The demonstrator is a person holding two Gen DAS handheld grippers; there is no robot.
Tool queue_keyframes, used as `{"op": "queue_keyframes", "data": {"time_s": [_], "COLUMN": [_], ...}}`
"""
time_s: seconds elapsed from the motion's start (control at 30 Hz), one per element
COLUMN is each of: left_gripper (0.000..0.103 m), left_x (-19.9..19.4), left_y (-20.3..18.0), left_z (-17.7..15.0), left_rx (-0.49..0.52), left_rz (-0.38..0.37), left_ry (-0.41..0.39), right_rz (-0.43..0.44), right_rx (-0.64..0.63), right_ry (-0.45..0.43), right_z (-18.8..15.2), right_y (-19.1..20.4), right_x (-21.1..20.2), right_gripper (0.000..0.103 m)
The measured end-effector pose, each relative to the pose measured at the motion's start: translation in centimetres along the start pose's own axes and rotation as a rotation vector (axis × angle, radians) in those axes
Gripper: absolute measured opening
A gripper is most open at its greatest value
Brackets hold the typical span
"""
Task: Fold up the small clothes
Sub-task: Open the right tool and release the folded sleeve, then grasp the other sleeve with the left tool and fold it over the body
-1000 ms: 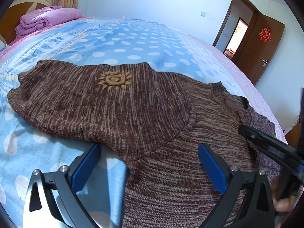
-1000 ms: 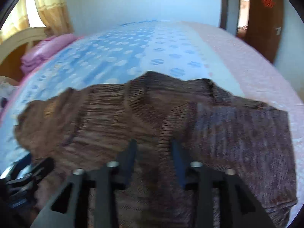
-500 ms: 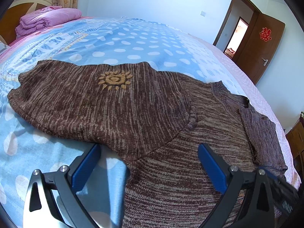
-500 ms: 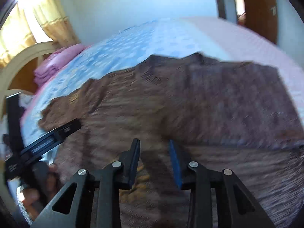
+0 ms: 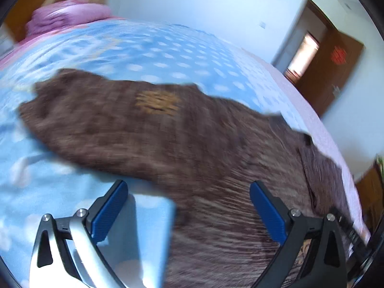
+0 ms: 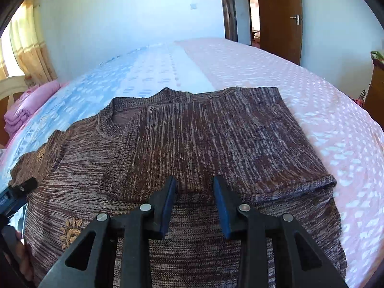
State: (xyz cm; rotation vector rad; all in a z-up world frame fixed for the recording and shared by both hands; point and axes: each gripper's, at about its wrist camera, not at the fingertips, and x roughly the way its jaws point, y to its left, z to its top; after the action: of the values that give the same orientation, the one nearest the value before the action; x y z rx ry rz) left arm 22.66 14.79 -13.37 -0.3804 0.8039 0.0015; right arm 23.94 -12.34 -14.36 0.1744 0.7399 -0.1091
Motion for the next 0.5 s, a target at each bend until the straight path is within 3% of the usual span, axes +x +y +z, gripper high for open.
{"op": "queue_keyframes", "data": {"time_s": [0.17, 0.23, 0.3, 0.43, 0.5], "left_gripper": [0.103, 0.099, 0.088, 0.072, 0.072], "left_x": [-4.2, -4.9, -4.7, -1.5, -0.6], "left_y": [7.5, 10.3, 12.4, 14.7, 14.7], "left_z": [2.5, 3.8, 5.0, 6.0, 5.8], "left_rx": [-0.221, -0.291, -0.338, -0.413, -0.42], "left_rz": [0.142, 0.156, 0.145, 0.127, 0.162], "left_ry": [-0.179, -0.219, -0.212, -0.114, -0.118], "right_rz": [0.032, 0.036, 0.032, 0.037, 0.045], "right_rx": [0.018, 0.018, 0.013, 0.012, 0.02], "right_ry": [-0.002, -0.004, -0.003, -0.003, -0.003], "right_z": [-0.2, -0.4, -0.3, -0.4, -0.4], "right_y": [-0.1, -0.6, -0.2, -0.1, -0.2], "right_x": [0.2, 0.0, 0.0, 0.0, 0.1], "right_gripper": [0.036, 0.037, 0.038, 0.039, 0.039]}}
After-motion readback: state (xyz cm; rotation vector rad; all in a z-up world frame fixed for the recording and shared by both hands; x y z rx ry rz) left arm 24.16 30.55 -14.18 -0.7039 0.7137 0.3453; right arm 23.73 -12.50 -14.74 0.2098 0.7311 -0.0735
